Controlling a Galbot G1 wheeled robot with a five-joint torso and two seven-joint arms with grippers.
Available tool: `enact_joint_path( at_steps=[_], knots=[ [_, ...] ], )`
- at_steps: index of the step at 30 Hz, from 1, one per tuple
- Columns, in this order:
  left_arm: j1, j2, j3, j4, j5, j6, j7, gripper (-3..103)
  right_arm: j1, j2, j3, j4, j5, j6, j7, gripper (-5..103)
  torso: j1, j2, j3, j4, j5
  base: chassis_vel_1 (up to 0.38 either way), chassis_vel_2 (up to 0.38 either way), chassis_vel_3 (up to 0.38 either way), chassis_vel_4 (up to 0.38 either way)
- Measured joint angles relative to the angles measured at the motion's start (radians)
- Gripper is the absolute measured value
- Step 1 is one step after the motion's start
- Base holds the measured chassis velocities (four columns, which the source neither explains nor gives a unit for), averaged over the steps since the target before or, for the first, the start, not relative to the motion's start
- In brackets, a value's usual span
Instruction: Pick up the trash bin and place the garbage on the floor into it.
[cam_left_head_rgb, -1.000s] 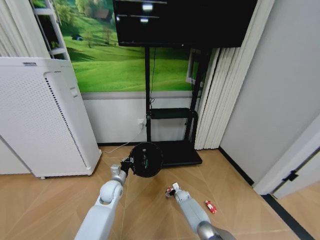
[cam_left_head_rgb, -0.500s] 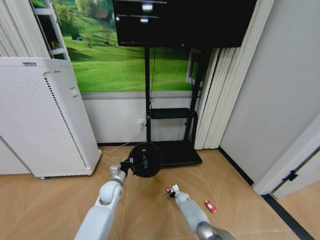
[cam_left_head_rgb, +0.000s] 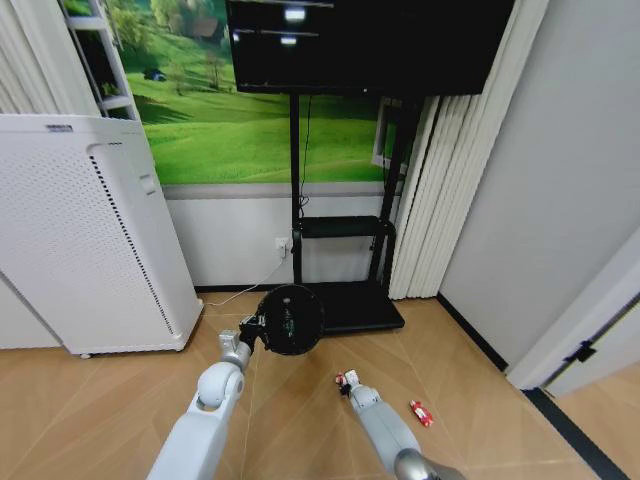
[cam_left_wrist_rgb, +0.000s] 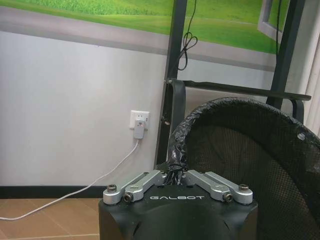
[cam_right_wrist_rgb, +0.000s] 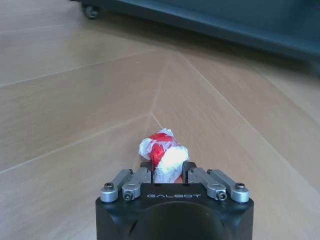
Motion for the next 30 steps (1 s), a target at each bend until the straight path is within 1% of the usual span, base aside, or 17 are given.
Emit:
enact_joint_path(
  at_steps=[1, 3, 4, 7, 9, 10, 12, 13, 15, 16, 18, 20, 22, 23, 25, 26, 30],
  knots=[
    [0.0, 0.0, -0.01, 0.005, -0.001, 0.0, 0.0, 3, -0.056, -0.013, 0.014, 0.119, 0.066, -0.033, 0.037, 27, 0.0, 0.0, 0.0, 0.0002, -0.0006, 0.0, 0.0, 0.0, 0.0],
    [-0.001, -0.001, -0.015, 0.01, -0.001, -0.001, 0.0, 3, -0.077, -0.019, 0.022, 0.17, 0.089, -0.047, 0.053, 27, 0.0, 0.0, 0.0, 0.0001, -0.0006, 0.0, 0.0, 0.0, 0.0],
    [-0.005, -0.002, -0.023, 0.018, -0.001, -0.002, 0.0, 3, -0.126, -0.034, 0.046, 0.286, 0.129, -0.079, 0.086, 27, 0.0, 0.0, 0.0, 0.0002, -0.0002, 0.0, 0.0, 0.0, 0.0],
    [-0.008, -0.003, -0.028, 0.027, -0.002, -0.002, 0.0, 3, -0.157, -0.047, 0.073, 0.369, 0.141, -0.089, 0.092, 27, 0.0, 0.0, 0.0, 0.0003, -0.0005, 0.0, 0.0, 0.0, 0.0],
    [-0.016, -0.003, -0.034, 0.046, -0.002, -0.002, -0.001, 3, -0.198, -0.061, 0.145, 0.51, 0.146, -0.103, 0.084, 27, 0.0, 0.0, 0.0, 0.0, -0.0005, 0.0, 0.0, 0.0, 0.0],
    [-0.016, -0.003, -0.034, 0.046, -0.002, -0.002, -0.001, 3, -0.198, -0.061, 0.145, 0.51, 0.146, -0.103, 0.084, 27, 0.0, 0.0, 0.0, 0.0, -0.0005, 0.0, 0.0, 0.0, 0.0],
    [-0.025, -0.003, -0.034, 0.062, -0.008, -0.002, -0.001, 3, -0.227, -0.061, 0.219, 0.643, 0.16, -0.127, 0.082, 27, 0.0, 0.0, 0.0, 0.0002, -0.0008, 0.0, 0.0, 0.0, 0.0],
    [-0.025, -0.003, -0.034, 0.062, -0.008, -0.002, -0.001, 3, -0.227, -0.061, 0.219, 0.643, 0.16, -0.127, 0.082, 27, 0.0, 0.0, 0.0, 0.0002, -0.0008, 0.0, 0.0, 0.0, 0.0],
    [-0.036, -0.002, -0.029, 0.079, -0.012, -0.001, -0.002, 3, -0.255, -0.068, 0.261, 0.759, 0.198, -0.155, 0.083, 27, 0.0, 0.0, 0.0, 0.0001, 0.0001, 0.0, 0.0, 0.0, 0.0],
    [-0.036, -0.002, -0.029, 0.079, -0.012, -0.001, -0.002, 3, -0.255, -0.068, 0.261, 0.759, 0.198, -0.155, 0.083, 27, 0.0, 0.0, 0.0, 0.0001, 0.0001, 0.0, 0.0, 0.0, 0.0],
    [-0.049, -0.009, -0.018, 0.102, -0.012, -0.001, -0.003, 3, -0.288, -0.078, 0.282, 0.898, 0.227, -0.173, 0.083, 27, 0.0, 0.0, 0.0, 0.0004, -0.0009, 0.0, 0.0, 0.0, 0.0],
    [-0.063, -0.022, 0.005, 0.117, -0.011, 0.001, -0.013, 3, -0.324, -0.092, 0.272, 1.046, 0.242, -0.179, 0.081, 27, 0.0, 0.0, 0.0, 0.0002, -0.0006, 0.0, 0.0, 0.0, 0.0],
    [-0.067, -0.027, 0.016, 0.118, -0.013, 0.004, -0.018, 3, -0.339, -0.098, 0.26, 1.101, 0.254, -0.185, 0.081, 27, 0.0, 0.0, 0.0, 0.0002, -0.0014, 0.0, 0.0, 0.0, 0.0],
    [-0.071, -0.033, 0.033, 0.118, -0.015, 0.009, -0.022, 3, -0.357, -0.102, 0.24, 1.163, 0.272, -0.192, 0.081, 27, 0.0, 0.0, 0.0, 0.0, -0.0001, 0.0, 0.0, 0.0, 0.0],
    [-0.075, -0.037, 0.046, 0.12, -0.014, 0.011, -0.027, 3, -0.368, -0.105, 0.225, 1.2, 0.284, -0.195, 0.087, 27, 0.0, 0.0, 0.0, 0.0001, -0.0001, 0.0, 0.0, 0.0, 0.0],
    [-0.082, -0.049, 0.071, 0.13, -0.011, 0.014, -0.032, 3, -0.386, -0.108, 0.187, 1.263, 0.318, -0.205, 0.103, 27, 0.0, 0.0, 0.0, 0.0003, -0.0007, 0.0, 0.0, 0.0, 0.0],
    [-0.096, -0.08, 0.119, 0.142, 0.0, 0.017, -0.051, 3, -0.417, -0.115, 0.117, 1.336, 0.376, -0.226, 0.106, 27, 0.0, 0.0, 0.0, 0.0003, -0.0007, 0.0, 0.0, 0.0, 0.0]
  ],
)
